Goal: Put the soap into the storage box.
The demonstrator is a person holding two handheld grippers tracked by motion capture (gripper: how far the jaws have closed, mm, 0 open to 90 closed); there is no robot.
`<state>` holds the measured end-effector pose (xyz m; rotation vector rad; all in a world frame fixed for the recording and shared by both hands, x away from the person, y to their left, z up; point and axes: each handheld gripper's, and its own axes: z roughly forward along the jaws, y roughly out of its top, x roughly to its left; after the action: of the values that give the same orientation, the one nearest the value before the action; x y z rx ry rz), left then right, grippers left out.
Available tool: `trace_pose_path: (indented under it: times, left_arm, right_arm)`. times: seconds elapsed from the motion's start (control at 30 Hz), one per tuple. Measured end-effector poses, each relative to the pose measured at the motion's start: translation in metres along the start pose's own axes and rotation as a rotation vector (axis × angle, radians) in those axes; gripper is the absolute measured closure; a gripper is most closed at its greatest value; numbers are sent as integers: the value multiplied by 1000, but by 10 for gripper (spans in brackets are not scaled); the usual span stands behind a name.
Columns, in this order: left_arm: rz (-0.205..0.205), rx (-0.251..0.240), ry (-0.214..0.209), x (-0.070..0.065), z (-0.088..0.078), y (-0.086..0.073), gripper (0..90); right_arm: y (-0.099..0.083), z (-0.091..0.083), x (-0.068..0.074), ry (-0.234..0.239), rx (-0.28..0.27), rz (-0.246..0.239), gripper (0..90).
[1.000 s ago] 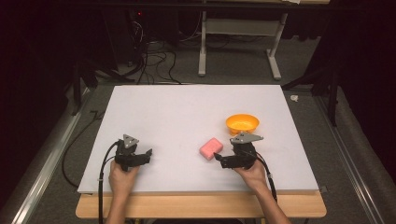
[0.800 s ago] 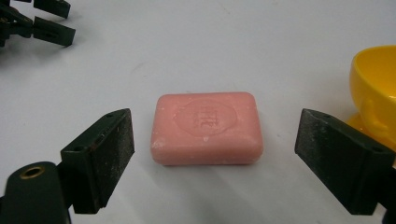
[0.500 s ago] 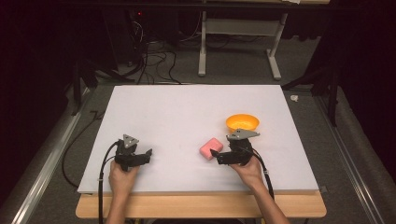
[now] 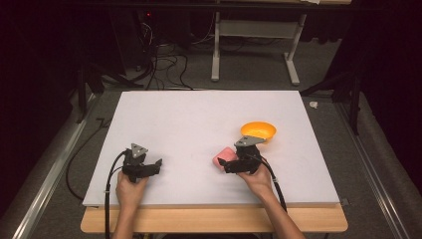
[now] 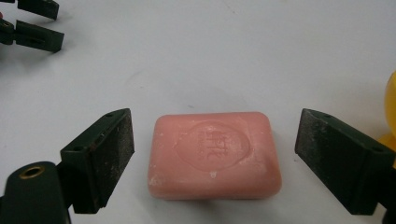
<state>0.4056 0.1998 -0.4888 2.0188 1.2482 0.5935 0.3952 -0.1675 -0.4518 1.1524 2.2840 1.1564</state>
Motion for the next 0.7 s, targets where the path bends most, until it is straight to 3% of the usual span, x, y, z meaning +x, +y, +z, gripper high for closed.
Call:
trace_pose_path:
  times: [0.7]
  left_arm:
    - [3, -2, 4, -1, 0, 0, 218]
  right_arm:
    - [-6, 29, 2, -18, 70, -15, 122]
